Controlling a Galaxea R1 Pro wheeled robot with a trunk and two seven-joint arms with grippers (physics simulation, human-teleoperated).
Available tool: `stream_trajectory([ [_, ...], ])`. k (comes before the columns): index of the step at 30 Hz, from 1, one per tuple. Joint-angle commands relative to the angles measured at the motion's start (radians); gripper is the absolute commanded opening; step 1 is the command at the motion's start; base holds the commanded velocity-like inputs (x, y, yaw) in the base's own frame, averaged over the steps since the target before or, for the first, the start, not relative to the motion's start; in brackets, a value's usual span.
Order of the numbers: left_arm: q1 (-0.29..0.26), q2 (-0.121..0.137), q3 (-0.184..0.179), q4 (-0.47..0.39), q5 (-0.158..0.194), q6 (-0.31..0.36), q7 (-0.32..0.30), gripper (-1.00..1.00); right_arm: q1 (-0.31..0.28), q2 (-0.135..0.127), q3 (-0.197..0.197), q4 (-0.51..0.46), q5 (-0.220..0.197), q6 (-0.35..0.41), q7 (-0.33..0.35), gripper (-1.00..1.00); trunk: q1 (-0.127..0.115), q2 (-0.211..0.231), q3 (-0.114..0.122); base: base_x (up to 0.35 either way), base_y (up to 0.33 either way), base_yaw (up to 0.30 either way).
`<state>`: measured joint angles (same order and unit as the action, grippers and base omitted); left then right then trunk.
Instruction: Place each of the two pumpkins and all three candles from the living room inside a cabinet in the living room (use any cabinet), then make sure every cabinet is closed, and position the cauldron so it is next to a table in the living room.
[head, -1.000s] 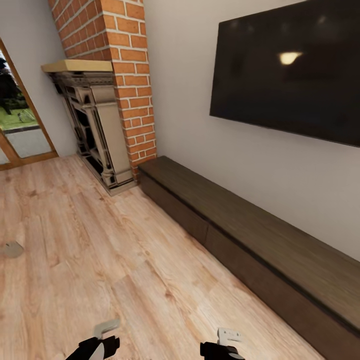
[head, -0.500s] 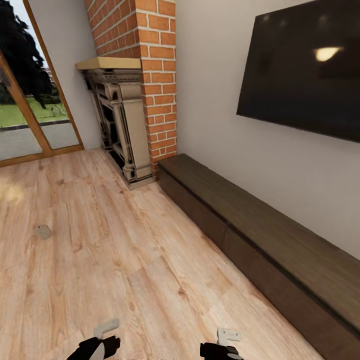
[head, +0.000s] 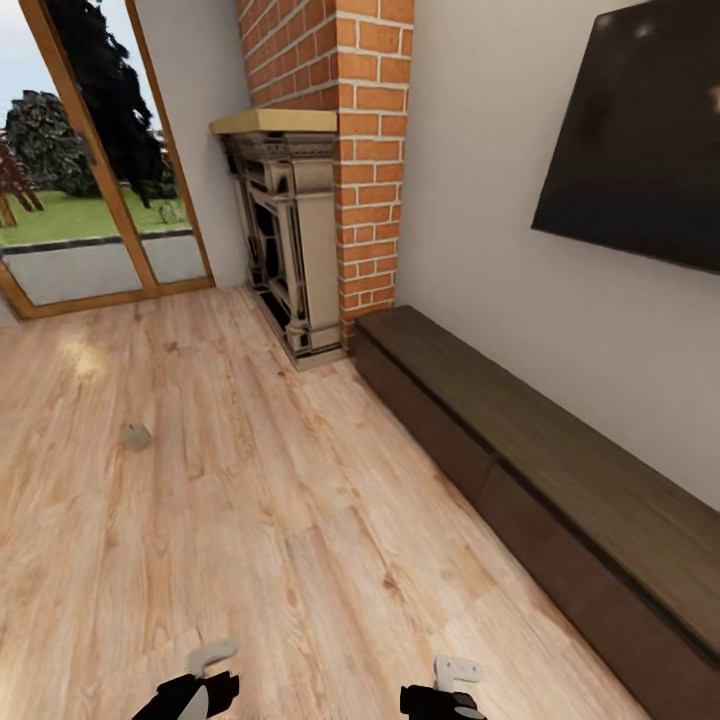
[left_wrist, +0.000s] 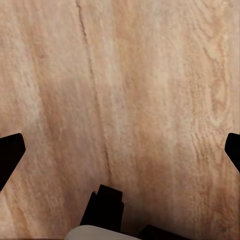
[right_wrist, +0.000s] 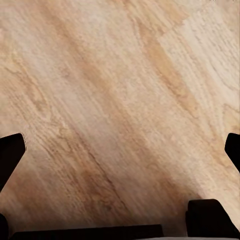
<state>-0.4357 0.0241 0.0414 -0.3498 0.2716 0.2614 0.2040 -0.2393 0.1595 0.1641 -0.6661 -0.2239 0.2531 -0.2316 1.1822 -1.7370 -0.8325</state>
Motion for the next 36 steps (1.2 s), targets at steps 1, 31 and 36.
stream_trajectory([
  [1, 0.000, 0.000, 0.000, 0.000, 0.000, 0.000, 0.000, 1.00, 0.000, 0.000, 0.000, 0.000, 0.000, 0.000, 0.000, 1.00, 0.000, 0.000, -0.001, 0.000, 0.000, 0.265],
  [31, 0.000, -0.002, 0.002, 0.032, 0.000, -0.040, 0.000, 1.00, 0.000, 0.000, 0.002, 0.000, -0.001, 0.002, 0.001, 1.00, 0.000, 0.000, -0.023, 0.134, 0.087, 0.265],
  [36, 0.000, -0.002, 0.002, 0.032, 0.000, -0.040, 0.000, 1.00, 0.000, -0.004, 0.003, 0.000, -0.003, 0.002, 0.006, 1.00, 0.000, 0.000, -0.027, 0.257, 0.175, 0.254],
])
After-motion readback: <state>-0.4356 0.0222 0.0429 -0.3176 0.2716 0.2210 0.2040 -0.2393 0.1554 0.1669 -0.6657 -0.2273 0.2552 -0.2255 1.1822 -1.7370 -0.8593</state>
